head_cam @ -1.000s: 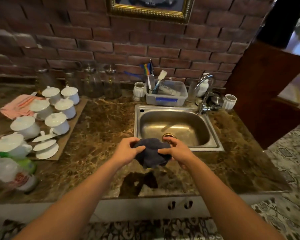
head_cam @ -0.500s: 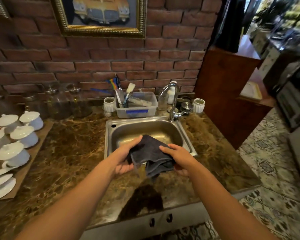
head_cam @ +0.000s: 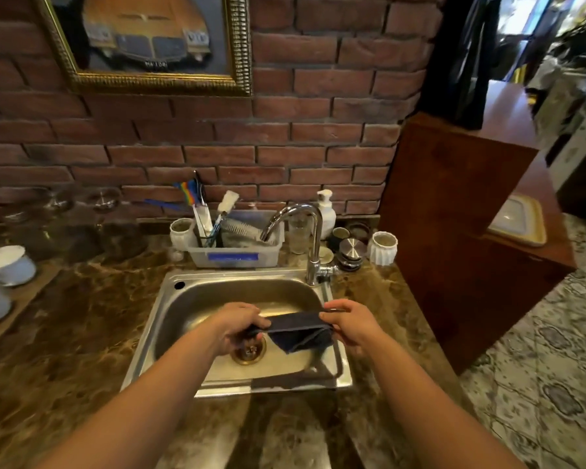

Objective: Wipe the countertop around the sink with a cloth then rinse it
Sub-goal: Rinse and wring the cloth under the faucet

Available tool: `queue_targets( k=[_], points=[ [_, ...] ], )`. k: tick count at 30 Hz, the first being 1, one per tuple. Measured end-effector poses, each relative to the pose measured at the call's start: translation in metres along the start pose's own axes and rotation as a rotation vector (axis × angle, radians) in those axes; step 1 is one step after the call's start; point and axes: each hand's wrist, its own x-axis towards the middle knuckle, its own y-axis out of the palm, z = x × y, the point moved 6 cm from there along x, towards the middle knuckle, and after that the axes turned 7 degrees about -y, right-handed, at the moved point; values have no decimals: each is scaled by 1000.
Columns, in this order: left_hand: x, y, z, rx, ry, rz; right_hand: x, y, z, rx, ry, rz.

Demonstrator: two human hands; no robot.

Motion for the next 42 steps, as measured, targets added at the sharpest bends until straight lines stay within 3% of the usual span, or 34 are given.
queue_targets(
  k=[4,7,10,12,15,18,20,24,30,34,42],
  points=[
    [16,2,-43,633,99,-215,39,2,12,-73,5,59],
    [30,-1,-76,755,258,-398,62,7,12,-4,47,68],
    [54,7,-83,474,350,-259,76,19,15,208,144,151],
    [77,19,-76,454,369,-155,83,29,17,358,211,263],
    [107,26,-68,175,389,-149,108,22,11,432,282,284],
    [132,25,-54,-471,76,13,146,-9,-3,424,356,143],
    [142,25,-45,-662,-85,99,170,-30,-12,471,395,10],
    [151,16,-48,-741,-190,79,211,-41,-22,548,430,-73],
    [163,6,-71,-647,-96,11,255,-32,-31,695,516,-139],
    [167,2,-80,-584,-59,-44,266,-23,-41,702,683,-52],
    [171,-7,-75,-663,-94,-37,270,-22,-32,734,767,-9]
  ],
)
